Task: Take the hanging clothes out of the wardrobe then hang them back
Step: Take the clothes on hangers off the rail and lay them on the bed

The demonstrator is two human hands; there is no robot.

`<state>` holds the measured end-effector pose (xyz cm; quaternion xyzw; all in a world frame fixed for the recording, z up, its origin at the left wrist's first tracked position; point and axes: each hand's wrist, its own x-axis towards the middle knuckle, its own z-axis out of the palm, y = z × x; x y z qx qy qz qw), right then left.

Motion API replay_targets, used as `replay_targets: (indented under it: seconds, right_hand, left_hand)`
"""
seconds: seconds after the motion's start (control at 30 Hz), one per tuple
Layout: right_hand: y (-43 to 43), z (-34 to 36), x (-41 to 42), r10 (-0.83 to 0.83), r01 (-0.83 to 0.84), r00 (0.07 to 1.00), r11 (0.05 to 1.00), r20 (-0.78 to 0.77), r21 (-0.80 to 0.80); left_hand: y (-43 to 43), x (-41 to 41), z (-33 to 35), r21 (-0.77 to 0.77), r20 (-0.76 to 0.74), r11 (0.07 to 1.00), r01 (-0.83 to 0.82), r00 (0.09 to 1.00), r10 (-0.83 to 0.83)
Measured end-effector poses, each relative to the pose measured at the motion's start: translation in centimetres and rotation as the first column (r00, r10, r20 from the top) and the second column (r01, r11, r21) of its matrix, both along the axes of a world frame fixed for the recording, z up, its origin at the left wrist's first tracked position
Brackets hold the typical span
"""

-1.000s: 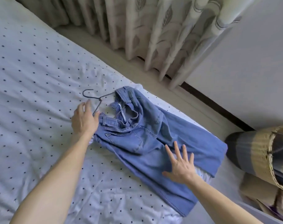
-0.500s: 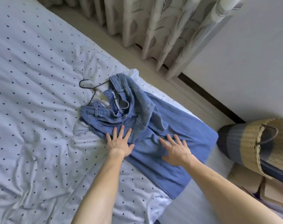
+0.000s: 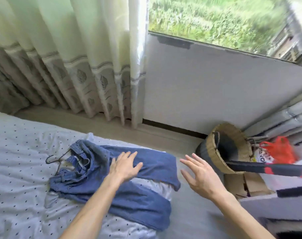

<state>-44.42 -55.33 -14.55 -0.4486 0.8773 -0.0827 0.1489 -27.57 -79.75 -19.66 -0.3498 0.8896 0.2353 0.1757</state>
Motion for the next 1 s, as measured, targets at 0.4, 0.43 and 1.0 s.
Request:
replay_targets:
  seconds: [0.4,0.43,1.0]
  right_hand:
    - [33.1,14.7,-5.3,-0.614,0.449,0.768,0.719,-0.183,-0.531]
    - [36.0,15.5,-5.4,-0.663,0.477,0.724,0.682,-0.192,-0.554]
    - [67.5,22.3,-5.9,-0.928,0.758,0.077,0.293,-0.365,-0.583]
  left_hand:
    - [33.3,-23.1,18.7,-0.48,-0.424,0.674,0.561,0.525,-0.738]
    - [36.7,-24.2,19.5,-0.5,-0.467,0.647,0.575,0.451,-0.761]
    - [71.5,-39.1,24.4,-0.547,-0.482,0.293,0.784,-0.009,-0.876]
